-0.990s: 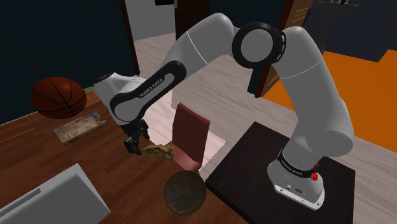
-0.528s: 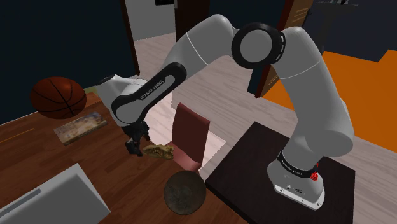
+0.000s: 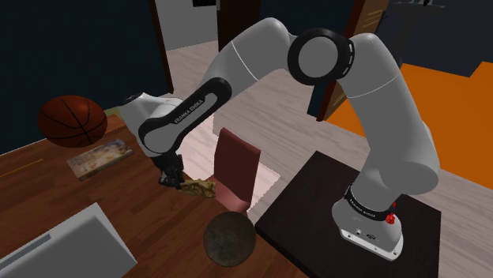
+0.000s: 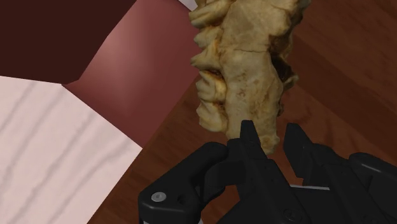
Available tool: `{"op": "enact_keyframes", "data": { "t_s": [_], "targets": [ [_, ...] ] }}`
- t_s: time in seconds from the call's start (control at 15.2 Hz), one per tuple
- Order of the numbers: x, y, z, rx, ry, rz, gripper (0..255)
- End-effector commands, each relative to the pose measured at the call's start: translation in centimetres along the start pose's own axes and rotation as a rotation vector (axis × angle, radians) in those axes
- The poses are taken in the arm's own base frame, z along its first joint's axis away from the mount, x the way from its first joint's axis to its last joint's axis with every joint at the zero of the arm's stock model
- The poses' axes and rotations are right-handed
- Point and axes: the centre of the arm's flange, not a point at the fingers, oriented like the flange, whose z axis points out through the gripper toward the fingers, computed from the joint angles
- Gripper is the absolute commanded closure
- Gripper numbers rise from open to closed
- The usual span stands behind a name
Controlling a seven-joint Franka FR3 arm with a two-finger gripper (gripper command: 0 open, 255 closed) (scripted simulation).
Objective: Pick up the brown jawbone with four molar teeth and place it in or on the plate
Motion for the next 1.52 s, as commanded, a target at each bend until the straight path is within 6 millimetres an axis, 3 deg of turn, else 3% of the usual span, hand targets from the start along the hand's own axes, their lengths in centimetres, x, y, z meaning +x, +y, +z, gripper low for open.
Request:
{"op": "enact_keyframes", "data": {
  "t_s": [0.0, 0.13, 1.32, 1.39, 1.45],
  "targets": [
    [0.0, 0.0, 0.0, 0.0, -0.001, 0.0, 255],
    [0.0, 0.0, 0.0, 0.0, -0.001, 0.0, 255],
    [-2.2, -0.4, -9.2, 0.0, -0.001, 0.0, 255],
    [-2.1, -0.4, -8.7, 0.0, 0.0, 0.0, 255],
    [-2.1, -0.4, -8.7, 0.0, 0.0, 0.0, 0]
  ]
}}
